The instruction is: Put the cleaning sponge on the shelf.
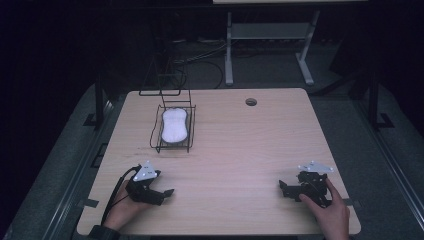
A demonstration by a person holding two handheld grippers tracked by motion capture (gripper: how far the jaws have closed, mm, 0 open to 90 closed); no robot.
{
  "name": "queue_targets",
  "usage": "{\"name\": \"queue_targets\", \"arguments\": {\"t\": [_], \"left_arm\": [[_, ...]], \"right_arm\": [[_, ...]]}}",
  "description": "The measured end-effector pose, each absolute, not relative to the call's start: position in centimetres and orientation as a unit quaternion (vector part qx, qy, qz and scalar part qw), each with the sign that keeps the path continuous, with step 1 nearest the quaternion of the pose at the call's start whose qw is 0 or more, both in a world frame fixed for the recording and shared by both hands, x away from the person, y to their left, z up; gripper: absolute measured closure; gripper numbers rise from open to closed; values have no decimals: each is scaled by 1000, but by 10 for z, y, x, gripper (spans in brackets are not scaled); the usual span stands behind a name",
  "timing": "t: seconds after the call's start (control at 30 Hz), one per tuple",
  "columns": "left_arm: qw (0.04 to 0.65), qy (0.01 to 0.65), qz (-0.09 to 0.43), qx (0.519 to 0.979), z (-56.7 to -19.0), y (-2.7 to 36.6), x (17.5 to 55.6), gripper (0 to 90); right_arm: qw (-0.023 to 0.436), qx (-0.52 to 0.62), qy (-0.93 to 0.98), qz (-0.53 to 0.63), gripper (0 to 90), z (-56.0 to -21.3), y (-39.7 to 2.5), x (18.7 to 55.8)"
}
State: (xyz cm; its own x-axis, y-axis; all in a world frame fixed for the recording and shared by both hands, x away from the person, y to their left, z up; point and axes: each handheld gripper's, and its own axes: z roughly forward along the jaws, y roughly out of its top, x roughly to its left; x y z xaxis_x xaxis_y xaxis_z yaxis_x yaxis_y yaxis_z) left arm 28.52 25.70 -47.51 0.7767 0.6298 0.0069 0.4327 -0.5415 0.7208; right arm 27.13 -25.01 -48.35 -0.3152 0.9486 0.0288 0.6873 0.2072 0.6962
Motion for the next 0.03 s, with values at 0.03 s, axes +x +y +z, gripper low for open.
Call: {"name": "queue_targets", "arguments": {"t": [0.03], "left_arm": [[368, 306, 134, 868, -475, 257, 285, 130]], "right_arm": [[209, 547, 748, 313, 0, -484, -250, 271]]}}
